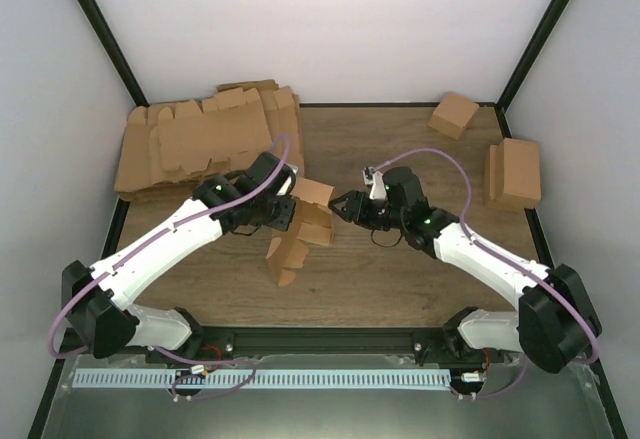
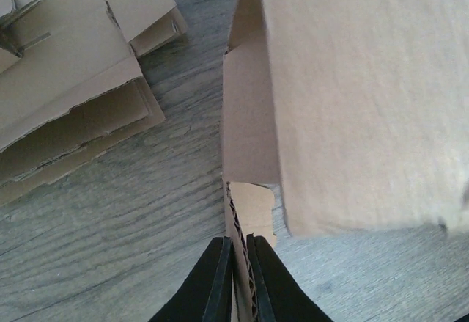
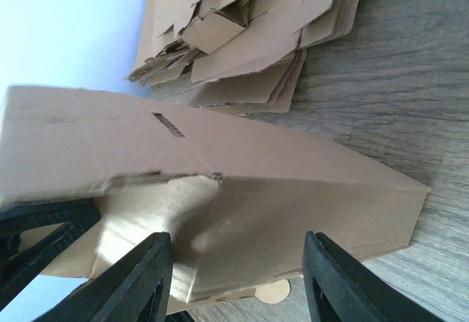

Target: Fold the paper box

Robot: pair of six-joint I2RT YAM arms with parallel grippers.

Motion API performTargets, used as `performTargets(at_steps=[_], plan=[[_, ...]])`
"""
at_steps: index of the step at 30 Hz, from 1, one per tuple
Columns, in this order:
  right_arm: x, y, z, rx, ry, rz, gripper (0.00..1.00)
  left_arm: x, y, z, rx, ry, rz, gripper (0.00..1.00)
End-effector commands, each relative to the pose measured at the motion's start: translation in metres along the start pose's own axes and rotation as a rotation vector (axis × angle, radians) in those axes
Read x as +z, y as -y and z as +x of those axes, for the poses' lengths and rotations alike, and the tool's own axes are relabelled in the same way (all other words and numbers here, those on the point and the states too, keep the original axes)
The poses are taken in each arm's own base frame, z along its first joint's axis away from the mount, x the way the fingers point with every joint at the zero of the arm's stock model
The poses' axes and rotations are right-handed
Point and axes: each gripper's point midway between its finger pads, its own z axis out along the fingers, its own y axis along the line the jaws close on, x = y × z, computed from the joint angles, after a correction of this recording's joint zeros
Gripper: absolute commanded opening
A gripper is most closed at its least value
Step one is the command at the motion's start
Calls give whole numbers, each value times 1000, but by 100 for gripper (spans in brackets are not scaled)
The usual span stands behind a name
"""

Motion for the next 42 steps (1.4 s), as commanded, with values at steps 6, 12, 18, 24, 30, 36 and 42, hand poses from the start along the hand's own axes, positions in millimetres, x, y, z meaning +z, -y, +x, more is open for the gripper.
performTargets(at_steps=[6,12,18,24,30,36,42], plan=[[4,-8,-14,-15,25,-6,50,-17,7,-7,2,57,50,24],[5,-4,-13,-16,21,2,50,-56,6,-35,-99,186,138,70],[7,-5,-14,-29,15,1,50,-79,-41,-55,-244,268,228,76],[10,-8,-16,-42,7,-4,51,-54,-83,-46,-427,229,407,83],[13,-10,-17,-56,-4,-8,51,-20,-86,-35,-506,179,582,84],[16,-10,-16,-67,-16,-12,51,-1,-78,-30,-525,146,682,83],[19,-10,-15,-75,-33,-16,51,9,-75,-30,-534,141,731,83]])
